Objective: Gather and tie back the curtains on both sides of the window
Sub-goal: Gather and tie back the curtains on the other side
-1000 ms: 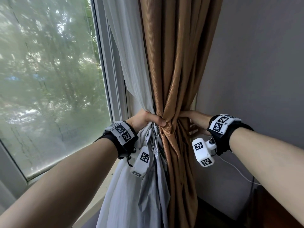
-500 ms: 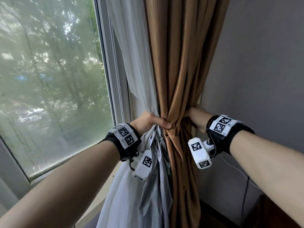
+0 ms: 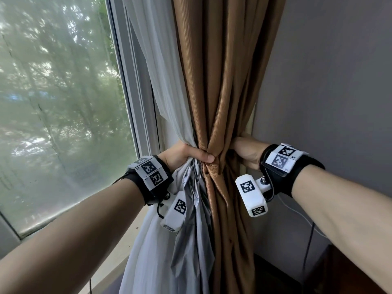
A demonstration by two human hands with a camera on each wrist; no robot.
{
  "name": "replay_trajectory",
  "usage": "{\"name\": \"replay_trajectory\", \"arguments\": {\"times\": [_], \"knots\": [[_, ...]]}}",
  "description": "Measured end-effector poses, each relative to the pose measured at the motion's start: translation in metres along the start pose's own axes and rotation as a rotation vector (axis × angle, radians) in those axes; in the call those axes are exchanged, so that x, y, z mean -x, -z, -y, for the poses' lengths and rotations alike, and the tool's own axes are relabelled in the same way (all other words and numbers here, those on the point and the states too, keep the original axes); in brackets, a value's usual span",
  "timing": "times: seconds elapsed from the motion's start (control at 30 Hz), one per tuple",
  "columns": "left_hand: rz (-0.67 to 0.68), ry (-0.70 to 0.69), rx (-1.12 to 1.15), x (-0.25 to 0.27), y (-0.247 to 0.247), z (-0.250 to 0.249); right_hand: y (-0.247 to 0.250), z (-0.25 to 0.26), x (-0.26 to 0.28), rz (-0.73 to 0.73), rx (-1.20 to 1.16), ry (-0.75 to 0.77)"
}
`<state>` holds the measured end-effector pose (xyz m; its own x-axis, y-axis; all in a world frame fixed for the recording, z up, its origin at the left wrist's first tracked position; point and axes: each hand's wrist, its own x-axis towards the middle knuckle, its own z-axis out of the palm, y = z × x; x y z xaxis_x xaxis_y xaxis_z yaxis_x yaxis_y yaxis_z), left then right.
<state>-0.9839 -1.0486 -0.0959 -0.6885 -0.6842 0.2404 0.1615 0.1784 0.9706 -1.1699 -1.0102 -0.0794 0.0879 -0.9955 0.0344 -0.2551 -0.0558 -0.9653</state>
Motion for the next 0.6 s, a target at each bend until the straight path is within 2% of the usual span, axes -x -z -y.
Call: {"name": "replay_trajectory", "arguments": {"times": [0.1, 0.27, 0.33, 0.43, 0.6], "knots": [[0.004, -0.001, -0.028, -0.002, 0.001, -0.001, 0.002, -0.001, -0.002, -0.016, -0.015, 0.016], [0.010, -0.016, -0.042, -0.003, -0.001, -0.002, 0.012, -0.007, -0.005, -0.165, 0.050, 0.047], [0.025, -0.014, -0.041, -0.002, -0.002, -0.001, 0.020, -0.013, -0.006, -0.119, 0.022, -0.012], [0.040, 0.009, -0.028, -0.002, -0.003, 0.000, 0.026, -0.023, -0.006, 0.035, -0.061, -0.120], [0.026, -0.003, -0.047, 0.000, 0.002, 0.001, 0.032, -0.034, -0.006, 0.152, -0.189, -0.206]]}}
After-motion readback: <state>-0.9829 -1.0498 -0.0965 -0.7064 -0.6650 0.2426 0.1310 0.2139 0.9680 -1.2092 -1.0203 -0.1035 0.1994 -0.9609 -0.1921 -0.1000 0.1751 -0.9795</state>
